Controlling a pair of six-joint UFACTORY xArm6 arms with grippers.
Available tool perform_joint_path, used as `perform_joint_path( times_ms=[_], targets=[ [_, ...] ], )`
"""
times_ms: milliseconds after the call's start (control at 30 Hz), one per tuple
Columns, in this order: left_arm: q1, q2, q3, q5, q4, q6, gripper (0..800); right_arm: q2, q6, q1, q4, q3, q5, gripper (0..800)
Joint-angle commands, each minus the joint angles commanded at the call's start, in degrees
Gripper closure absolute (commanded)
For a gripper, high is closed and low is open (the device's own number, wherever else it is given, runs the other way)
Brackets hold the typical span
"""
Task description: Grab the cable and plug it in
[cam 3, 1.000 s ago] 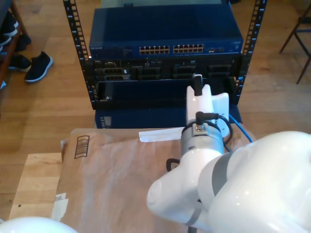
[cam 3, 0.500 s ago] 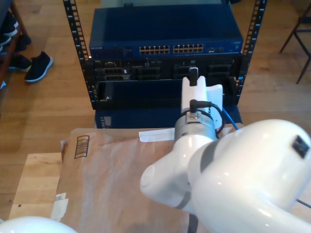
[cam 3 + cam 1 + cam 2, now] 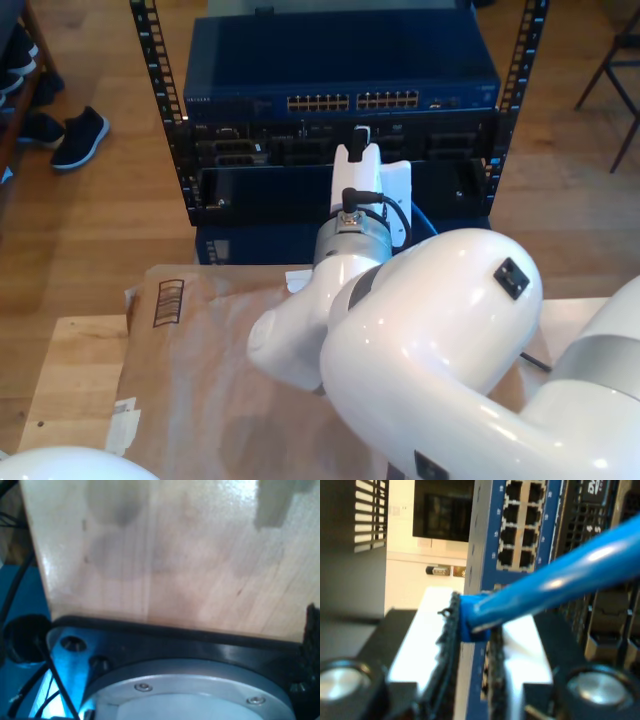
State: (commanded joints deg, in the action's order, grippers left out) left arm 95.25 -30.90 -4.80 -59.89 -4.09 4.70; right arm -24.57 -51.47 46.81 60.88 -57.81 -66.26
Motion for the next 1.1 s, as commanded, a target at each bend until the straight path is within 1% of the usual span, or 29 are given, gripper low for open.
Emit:
perform_joint_path(
  times_ms=[67,200,300,400,533,600,700,767,1000,1100],
  targets=[
    [0.0,0.0,0.0,0.0,0.1,0.0,1,1.9,0.2,0.2,0.0,2.2,0.1,800],
    [0.0,0.0,0.0,0.0,0.1,0.0,1,2.1,0.9,0.9,0.2,2.5,0.7,800],
    [0.0,0.0,0.0,0.0,0.1,0.0,1,3.1,1.2,1.1,2.7,1.8,6.3,800],
    [0.1,0.0,0.0,0.0,0.1,0.0,1,3.6,2.2,1.9,3.5,2.4,9.8,800],
    [0.0,0.0,0.0,0.0,0.1,0.0,1,6.0,4.4,5.1,3.9,6.2,9.7,800],
    [0.0,0.0,0.0,0.0,0.1,0.0,1,6.2,6.8,5.1,3.9,6.3,9.8,800],
    [0.0,0.0,0.0,0.0,0.1,0.0,1,6.6,7.1,4.4,3.1,6.0,11.5,800],
    [0.0,0.0,0.0,0.0,0.1,0.0,1,6.8,7.4,4.0,4.0,5.1,14.0,800],
    [0.0,0.0,0.0,0.0,0.1,0.0,1,6.9,7.4,3.7,4.0,5.0,12.7,800],
    [0.0,0.0,0.0,0.0,0.1,0.0,1,7.0,6.8,3.7,4.0,6.1,10.9,800]
  ],
)
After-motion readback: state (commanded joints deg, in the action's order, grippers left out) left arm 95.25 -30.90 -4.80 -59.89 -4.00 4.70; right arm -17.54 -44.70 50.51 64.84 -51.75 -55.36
